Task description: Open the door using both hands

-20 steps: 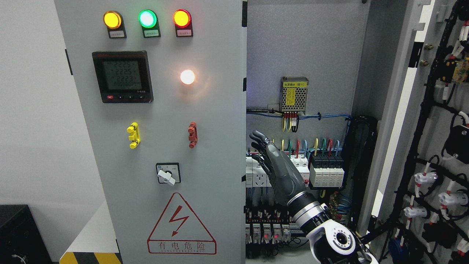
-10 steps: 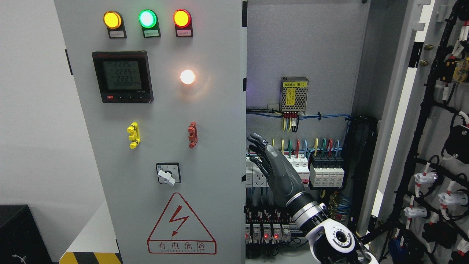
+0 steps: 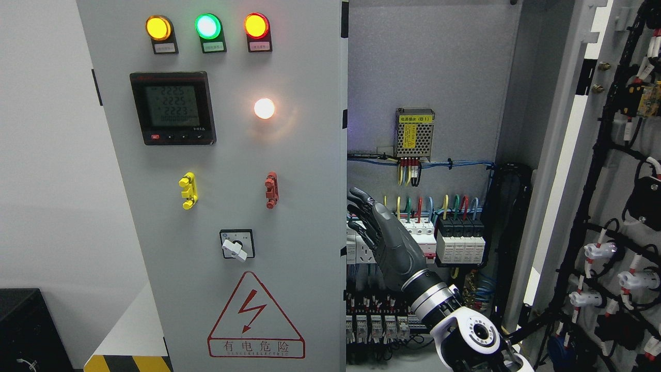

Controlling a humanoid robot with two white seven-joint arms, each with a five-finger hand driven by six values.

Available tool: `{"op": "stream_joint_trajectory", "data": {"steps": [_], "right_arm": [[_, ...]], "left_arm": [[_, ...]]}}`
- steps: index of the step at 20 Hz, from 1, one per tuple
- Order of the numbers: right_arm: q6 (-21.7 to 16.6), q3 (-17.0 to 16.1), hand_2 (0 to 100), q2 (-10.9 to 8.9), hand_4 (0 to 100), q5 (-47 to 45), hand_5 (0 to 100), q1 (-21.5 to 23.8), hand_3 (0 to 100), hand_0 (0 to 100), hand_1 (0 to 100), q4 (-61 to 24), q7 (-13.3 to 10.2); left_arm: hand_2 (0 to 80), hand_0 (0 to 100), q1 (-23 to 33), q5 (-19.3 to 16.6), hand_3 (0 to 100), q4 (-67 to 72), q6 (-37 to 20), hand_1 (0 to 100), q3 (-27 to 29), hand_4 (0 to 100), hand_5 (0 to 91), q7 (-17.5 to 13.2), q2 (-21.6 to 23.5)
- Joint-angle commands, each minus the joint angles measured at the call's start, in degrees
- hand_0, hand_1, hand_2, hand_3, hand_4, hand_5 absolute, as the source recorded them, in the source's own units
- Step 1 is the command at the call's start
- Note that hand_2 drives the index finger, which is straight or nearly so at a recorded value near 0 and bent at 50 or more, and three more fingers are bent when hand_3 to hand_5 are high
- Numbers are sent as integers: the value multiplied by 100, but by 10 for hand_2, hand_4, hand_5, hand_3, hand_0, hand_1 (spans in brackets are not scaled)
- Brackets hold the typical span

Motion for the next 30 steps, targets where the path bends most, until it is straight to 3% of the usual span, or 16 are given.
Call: {"op": "stream_joint_trajectory", "data": {"steps": [1, 6, 9, 30], "right_arm": [[10, 5, 0, 7, 0, -36, 0, -59, 0, 73, 135, 11, 4], [177, 5, 0, 7, 0, -45, 0, -67, 0, 73, 135, -15, 30], [195, 5, 0, 16, 0, -80, 0, -67, 0, 73, 135, -15, 241], [362, -3, 0, 7, 0, -475, 0, -164, 0, 73, 136, -6, 364]], "left_arm": [[0, 120, 146, 176, 0, -5, -16, 556, 21, 0, 0, 39, -1], [0, 120, 146, 185, 0, -5, -16, 556, 30, 0, 0, 40, -1], [0, 120, 146, 185, 0, -5, -25, 556, 30, 0, 0, 48, -1], [0, 120, 137, 264, 0, -5, -16, 556, 30, 0, 0, 189, -1]]}}
